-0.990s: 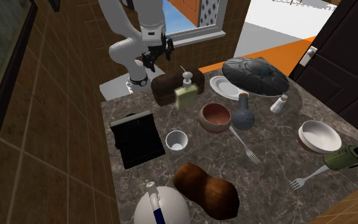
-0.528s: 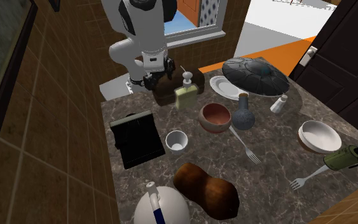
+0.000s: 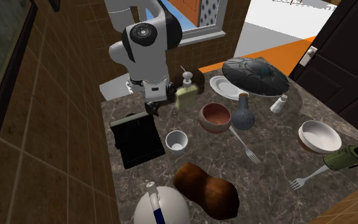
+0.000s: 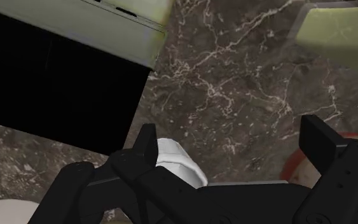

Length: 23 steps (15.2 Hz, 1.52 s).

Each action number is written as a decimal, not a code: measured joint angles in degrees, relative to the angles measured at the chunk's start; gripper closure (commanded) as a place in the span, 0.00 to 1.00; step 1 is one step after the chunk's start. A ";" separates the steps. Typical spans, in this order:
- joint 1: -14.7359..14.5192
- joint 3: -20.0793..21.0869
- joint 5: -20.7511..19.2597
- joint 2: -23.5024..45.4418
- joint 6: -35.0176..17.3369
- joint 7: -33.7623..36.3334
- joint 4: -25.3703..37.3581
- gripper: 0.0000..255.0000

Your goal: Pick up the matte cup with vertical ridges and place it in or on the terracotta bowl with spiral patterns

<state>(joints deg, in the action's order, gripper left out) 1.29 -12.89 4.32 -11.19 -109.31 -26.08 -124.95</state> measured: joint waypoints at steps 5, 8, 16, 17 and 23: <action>0.80 -2.03 2.70 11.36 -3.44 -5.73 7.92 0.00; 1.63 -2.54 4.85 18.53 -4.08 -8.76 14.36 0.00; 2.82 -2.26 7.75 27.30 -7.74 -12.11 19.36 0.00; 2.84 -2.21 7.89 27.60 -8.37 -12.27 19.00 0.00; 2.86 -2.10 8.23 28.19 -10.04 -12.62 17.90 0.00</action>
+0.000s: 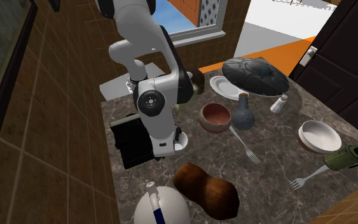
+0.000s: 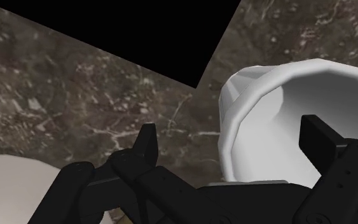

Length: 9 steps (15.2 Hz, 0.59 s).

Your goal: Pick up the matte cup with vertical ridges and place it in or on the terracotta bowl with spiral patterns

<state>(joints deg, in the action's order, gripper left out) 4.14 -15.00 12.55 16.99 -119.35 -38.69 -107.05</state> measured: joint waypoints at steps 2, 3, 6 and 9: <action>0.00 0.00 0.00 0.00 -0.04 0.00 -0.03 0.00; 0.00 0.00 0.00 0.00 -0.04 0.00 -0.03 1.00; 0.00 0.00 0.00 -0.01 -0.03 0.00 -0.03 1.00; 0.01 -0.01 0.01 -0.04 -0.05 -0.02 0.00 1.00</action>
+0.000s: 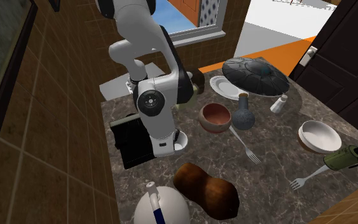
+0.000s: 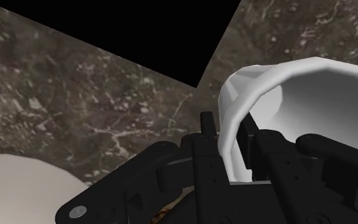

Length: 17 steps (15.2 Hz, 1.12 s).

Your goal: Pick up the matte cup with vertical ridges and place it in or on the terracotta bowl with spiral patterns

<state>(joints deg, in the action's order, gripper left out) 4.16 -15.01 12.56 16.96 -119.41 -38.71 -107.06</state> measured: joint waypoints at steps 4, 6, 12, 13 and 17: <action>-0.01 0.00 0.01 -0.01 -0.02 0.01 -0.01 1.00; -0.04 -0.06 -0.21 -0.39 0.83 0.22 0.42 1.00; -0.19 -0.30 -1.07 -2.30 4.43 1.08 2.23 1.00; -0.19 -0.34 -1.19 -2.47 5.28 1.26 2.95 1.00; -0.17 -0.50 -1.66 -3.49 7.80 1.67 4.50 1.00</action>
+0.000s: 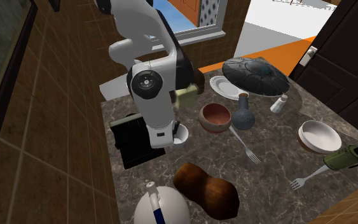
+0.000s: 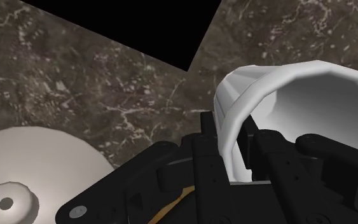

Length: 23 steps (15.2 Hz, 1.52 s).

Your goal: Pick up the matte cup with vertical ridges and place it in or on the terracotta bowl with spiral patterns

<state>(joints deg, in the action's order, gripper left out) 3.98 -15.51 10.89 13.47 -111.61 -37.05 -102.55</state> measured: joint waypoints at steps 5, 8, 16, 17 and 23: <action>-0.02 -0.12 -0.51 -0.99 3.65 0.68 2.76 1.00; 0.01 -0.18 -0.73 -1.36 5.78 1.01 4.55 1.00; 0.14 -0.33 -1.14 -2.05 11.61 1.79 9.77 1.00; 0.09 -0.31 -1.21 -2.23 12.27 1.98 10.27 1.00; -1.49 0.65 -1.62 -3.55 14.53 4.91 11.63 1.00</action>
<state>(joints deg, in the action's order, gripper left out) 2.49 -14.86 9.28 9.92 -97.08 -32.14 -90.93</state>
